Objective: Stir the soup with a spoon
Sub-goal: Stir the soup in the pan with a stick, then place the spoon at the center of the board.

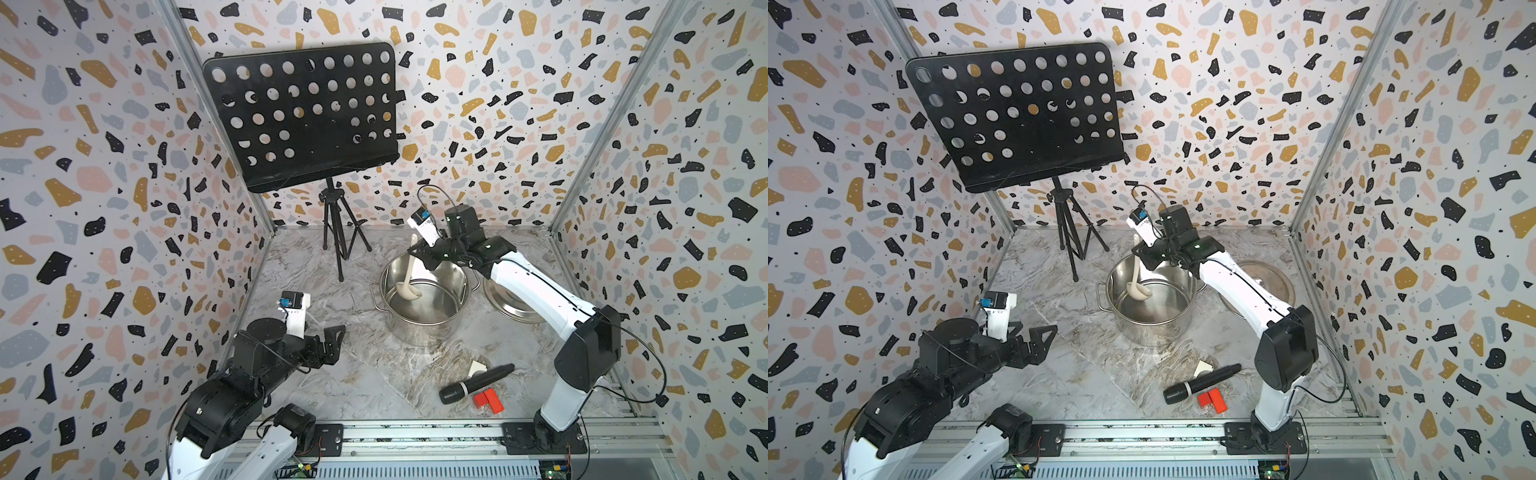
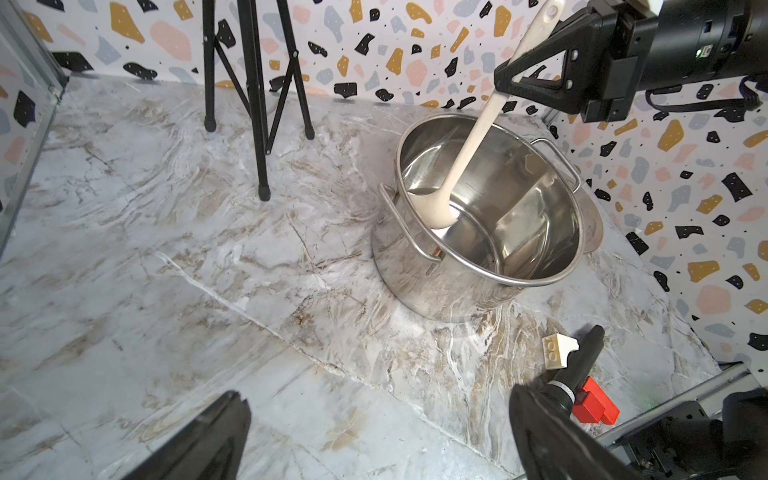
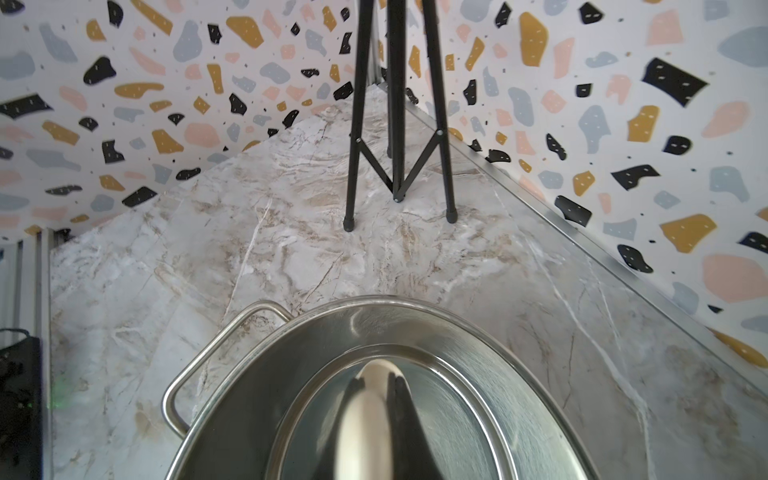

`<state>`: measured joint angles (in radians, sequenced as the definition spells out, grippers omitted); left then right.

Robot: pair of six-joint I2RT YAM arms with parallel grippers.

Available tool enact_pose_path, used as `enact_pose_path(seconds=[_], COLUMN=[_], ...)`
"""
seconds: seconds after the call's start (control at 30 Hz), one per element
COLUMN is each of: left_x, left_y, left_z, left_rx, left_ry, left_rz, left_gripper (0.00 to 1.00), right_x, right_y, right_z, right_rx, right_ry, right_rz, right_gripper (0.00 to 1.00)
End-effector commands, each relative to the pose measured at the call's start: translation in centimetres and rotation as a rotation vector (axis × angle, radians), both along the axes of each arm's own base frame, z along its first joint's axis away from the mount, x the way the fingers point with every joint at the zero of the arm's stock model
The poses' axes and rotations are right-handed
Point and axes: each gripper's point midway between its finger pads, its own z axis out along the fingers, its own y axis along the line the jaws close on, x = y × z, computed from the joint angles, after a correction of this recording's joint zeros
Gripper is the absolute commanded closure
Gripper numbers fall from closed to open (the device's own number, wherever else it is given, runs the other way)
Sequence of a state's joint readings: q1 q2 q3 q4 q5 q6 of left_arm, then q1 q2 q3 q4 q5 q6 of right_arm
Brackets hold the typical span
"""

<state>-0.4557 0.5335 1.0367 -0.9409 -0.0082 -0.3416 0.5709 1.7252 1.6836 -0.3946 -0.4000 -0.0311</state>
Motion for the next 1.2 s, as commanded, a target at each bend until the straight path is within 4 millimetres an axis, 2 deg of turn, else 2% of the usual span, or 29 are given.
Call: enact_pose_path(seconds=[0.0,0.1,0.3,0.47,0.6,0.73,0.83,1.0,1.07,1.17], left_x=[0.7,1.1,1.4,1.2,1.0,0.6,0.3,-0.3,-0.6,-0.8], left_y=[-0.6,-0.8,-1.8,-1.6,0.0,0.5,0.7,1.1,1.3,1.3], left_z=[3.5,5.2,7.7,9.5,10.7,11.2,10.8,9.6,9.3,8.9], left_rx=[-0.002,-0.009,-0.043,-0.038,-0.027,-0.050,-0.066,-0.074,-0.075,-0.082], left_ry=[-0.113,-0.148,-0.184,-0.205,-0.213,-0.216,-0.203,-0.181,-0.179,-0.173], left_rz=[-0.035,-0.046,-0.083,-0.085,-0.005,0.024,0.035,0.050,0.053,0.052], left_gripper=[0.01,0.00,0.00,0.01,0.00,0.01,0.01,0.01,0.01,0.00], right_x=[-1.7,-2.9,-6.1,-9.1,-13.0,-14.8,-16.7,-18.7,-18.8,-19.1], right_y=[-2.8,-4.3,-5.3,-4.9,-4.9,-6.0,-7.3,-10.2,-11.9,-13.4], right_z=[6.1,8.6,12.7,14.1,12.3,9.6,7.1,4.4,2.7,-0.4], right_rx=[0.151,0.258,0.413,0.536,0.508,0.508,0.497,0.547,0.578,0.592], right_ry=[0.013,0.083,0.203,0.334,0.385,0.448,0.512,0.590,0.636,0.703], right_rz=[-0.034,-0.024,0.007,0.079,0.094,0.038,-0.002,-0.103,-0.167,-0.218], right_gripper=[1.00,1.00,1.00,1.00,1.00,1.00,1.00,1.00,1.00,1.00])
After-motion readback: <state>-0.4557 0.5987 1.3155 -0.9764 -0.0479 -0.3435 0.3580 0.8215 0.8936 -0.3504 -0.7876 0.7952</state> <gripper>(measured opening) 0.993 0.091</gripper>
